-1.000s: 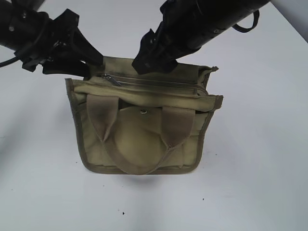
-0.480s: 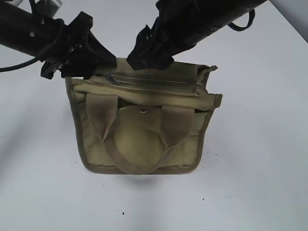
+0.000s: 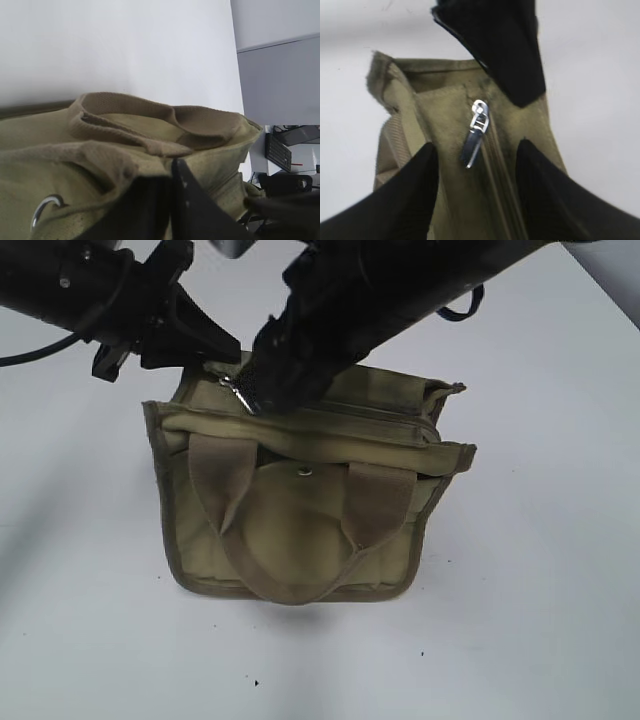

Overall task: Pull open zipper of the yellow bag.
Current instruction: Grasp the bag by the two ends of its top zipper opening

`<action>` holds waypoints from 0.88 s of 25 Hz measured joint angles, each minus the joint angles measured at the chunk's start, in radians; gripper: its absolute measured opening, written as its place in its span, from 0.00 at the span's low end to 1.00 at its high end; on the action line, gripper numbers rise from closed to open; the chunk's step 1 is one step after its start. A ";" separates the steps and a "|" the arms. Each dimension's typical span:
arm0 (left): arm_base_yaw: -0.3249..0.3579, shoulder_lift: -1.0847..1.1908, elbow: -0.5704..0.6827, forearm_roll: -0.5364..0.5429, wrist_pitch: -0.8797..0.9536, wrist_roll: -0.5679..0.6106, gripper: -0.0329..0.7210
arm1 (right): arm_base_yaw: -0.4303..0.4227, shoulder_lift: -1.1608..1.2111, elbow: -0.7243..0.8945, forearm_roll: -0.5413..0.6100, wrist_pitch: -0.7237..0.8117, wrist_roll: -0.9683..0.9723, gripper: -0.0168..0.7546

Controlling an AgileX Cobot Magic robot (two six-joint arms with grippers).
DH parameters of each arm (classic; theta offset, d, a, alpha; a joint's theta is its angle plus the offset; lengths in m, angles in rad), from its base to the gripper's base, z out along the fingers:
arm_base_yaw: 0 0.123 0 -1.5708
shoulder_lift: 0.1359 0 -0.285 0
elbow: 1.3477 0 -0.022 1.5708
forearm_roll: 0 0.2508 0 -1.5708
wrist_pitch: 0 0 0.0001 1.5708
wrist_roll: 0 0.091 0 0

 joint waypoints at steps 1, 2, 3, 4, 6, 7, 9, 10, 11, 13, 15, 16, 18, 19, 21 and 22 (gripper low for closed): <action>0.000 0.000 -0.001 0.000 0.003 0.000 0.08 | 0.013 0.004 0.000 0.001 -0.008 -0.007 0.54; 0.000 0.000 -0.001 0.001 0.005 0.000 0.08 | 0.021 0.010 0.000 0.002 -0.018 -0.011 0.53; 0.000 0.000 -0.001 0.001 0.006 0.000 0.08 | 0.026 0.019 0.000 0.006 -0.024 -0.012 0.53; 0.000 0.000 -0.001 0.001 0.006 0.001 0.08 | 0.026 0.031 0.000 0.006 -0.027 -0.013 0.53; 0.000 0.000 -0.001 0.001 0.009 0.001 0.08 | 0.026 0.051 0.000 0.006 -0.036 -0.013 0.52; 0.000 0.000 -0.001 0.001 0.009 0.001 0.08 | 0.026 0.060 0.000 0.005 -0.046 -0.013 0.52; 0.000 0.000 -0.001 0.001 0.010 0.001 0.08 | 0.030 0.072 0.000 0.005 -0.069 -0.013 0.52; 0.000 0.000 -0.001 0.001 0.011 0.001 0.08 | 0.030 0.080 0.000 0.005 -0.079 -0.013 0.52; 0.000 0.000 -0.001 0.001 0.012 0.002 0.08 | 0.031 0.088 0.000 0.005 -0.092 -0.013 0.52; 0.000 0.000 -0.001 0.001 0.012 0.003 0.08 | 0.032 0.106 0.000 0.005 -0.106 -0.014 0.52; 0.000 0.002 -0.001 0.002 0.012 0.003 0.08 | 0.032 0.122 -0.002 0.003 -0.107 -0.015 0.48; 0.000 0.004 -0.001 0.001 0.012 0.003 0.08 | 0.033 0.126 -0.003 0.002 -0.107 -0.015 0.44; 0.000 0.008 -0.001 -0.005 0.012 0.003 0.08 | 0.033 0.129 -0.003 -0.004 -0.099 -0.015 0.36; 0.000 0.008 -0.001 -0.007 0.013 0.003 0.08 | 0.033 0.129 -0.003 -0.008 -0.093 -0.015 0.31; 0.000 0.008 -0.001 -0.008 0.017 0.003 0.08 | 0.033 0.129 -0.004 -0.020 -0.080 -0.015 0.22; 0.000 0.008 -0.001 -0.008 0.017 0.003 0.08 | 0.033 0.129 -0.004 -0.023 -0.067 -0.015 0.17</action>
